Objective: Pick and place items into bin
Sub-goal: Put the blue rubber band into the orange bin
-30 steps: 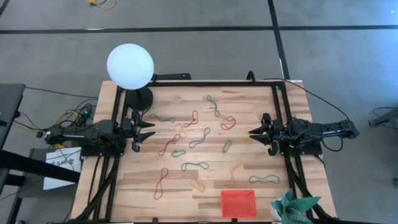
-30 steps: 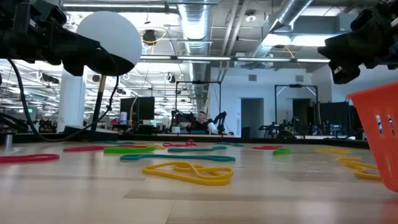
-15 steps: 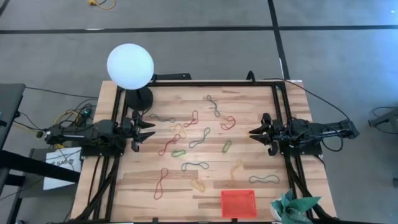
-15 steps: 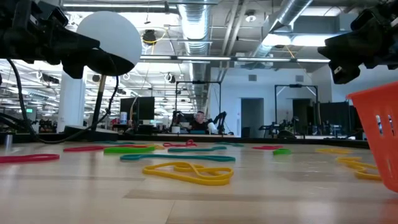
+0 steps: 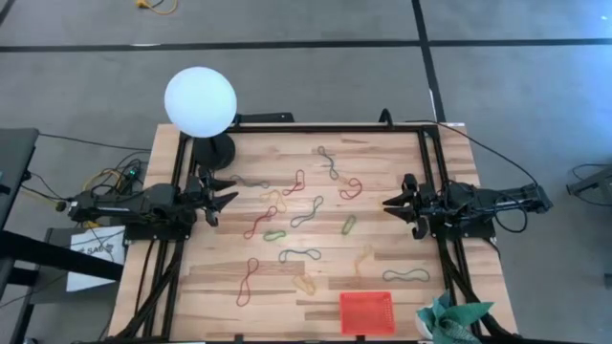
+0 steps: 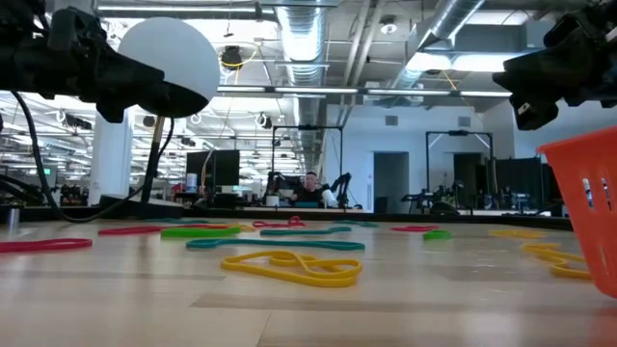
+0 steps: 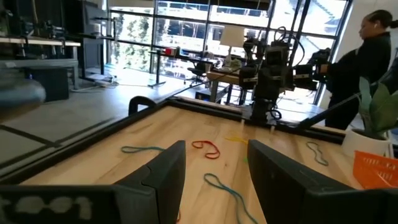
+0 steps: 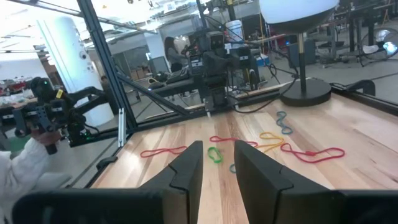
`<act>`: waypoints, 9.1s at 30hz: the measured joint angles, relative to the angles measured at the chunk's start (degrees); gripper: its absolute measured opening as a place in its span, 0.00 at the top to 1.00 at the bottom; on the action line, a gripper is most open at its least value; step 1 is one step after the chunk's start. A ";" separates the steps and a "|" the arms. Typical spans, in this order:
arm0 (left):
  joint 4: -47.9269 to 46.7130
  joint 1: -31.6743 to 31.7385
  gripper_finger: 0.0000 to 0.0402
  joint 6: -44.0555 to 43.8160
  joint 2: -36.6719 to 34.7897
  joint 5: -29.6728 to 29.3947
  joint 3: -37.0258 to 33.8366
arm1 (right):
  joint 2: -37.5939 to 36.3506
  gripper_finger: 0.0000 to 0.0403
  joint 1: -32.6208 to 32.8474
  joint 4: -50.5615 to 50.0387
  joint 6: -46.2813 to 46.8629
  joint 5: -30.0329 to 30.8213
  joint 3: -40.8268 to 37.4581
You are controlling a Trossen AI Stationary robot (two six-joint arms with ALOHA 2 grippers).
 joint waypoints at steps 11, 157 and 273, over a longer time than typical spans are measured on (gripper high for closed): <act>0.02 0.00 0.59 0.08 0.00 0.89 0.00 | 0.01 0.78 0.00 0.00 0.01 0.00 -0.01; -7.20 16.48 0.86 5.14 92.52 2.79 37.77 | 11.27 0.78 -0.02 3.87 -5.49 6.16 0.01; -26.15 -14.87 0.76 11.32 120.47 31.75 103.95 | 11.16 0.78 -0.02 5.72 -0.96 10.58 0.01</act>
